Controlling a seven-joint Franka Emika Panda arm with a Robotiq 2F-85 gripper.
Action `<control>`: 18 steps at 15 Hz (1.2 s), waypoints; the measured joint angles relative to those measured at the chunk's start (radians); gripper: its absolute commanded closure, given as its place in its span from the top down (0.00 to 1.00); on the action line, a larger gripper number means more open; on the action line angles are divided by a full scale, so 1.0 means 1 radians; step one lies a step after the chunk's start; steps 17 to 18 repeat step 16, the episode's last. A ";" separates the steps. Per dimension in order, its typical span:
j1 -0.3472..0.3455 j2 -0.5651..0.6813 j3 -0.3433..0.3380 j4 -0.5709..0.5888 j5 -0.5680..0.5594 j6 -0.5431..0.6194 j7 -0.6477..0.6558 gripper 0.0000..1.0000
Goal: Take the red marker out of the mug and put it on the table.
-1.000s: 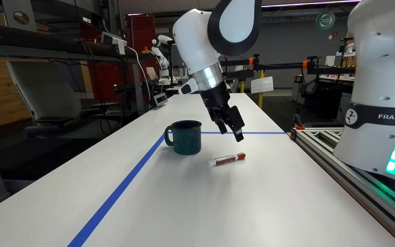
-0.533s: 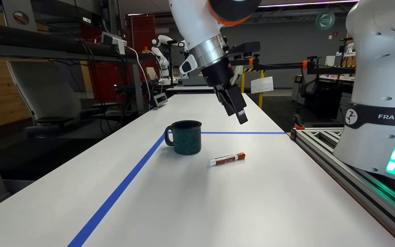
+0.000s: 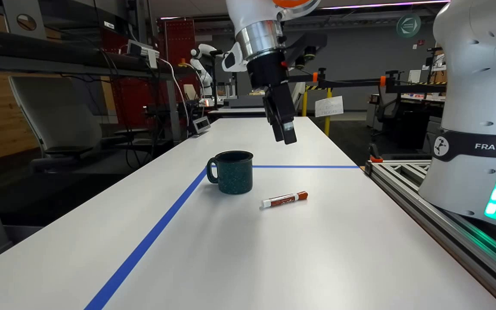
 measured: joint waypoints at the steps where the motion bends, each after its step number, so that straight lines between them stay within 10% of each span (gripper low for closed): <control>1: 0.001 -0.010 -0.001 -0.014 0.001 0.045 -0.009 1.00; 5: 0.010 -0.043 -0.001 -0.083 -0.001 0.235 -0.021 1.00; 18: 0.012 -0.054 -0.001 -0.088 -0.001 0.240 -0.025 1.00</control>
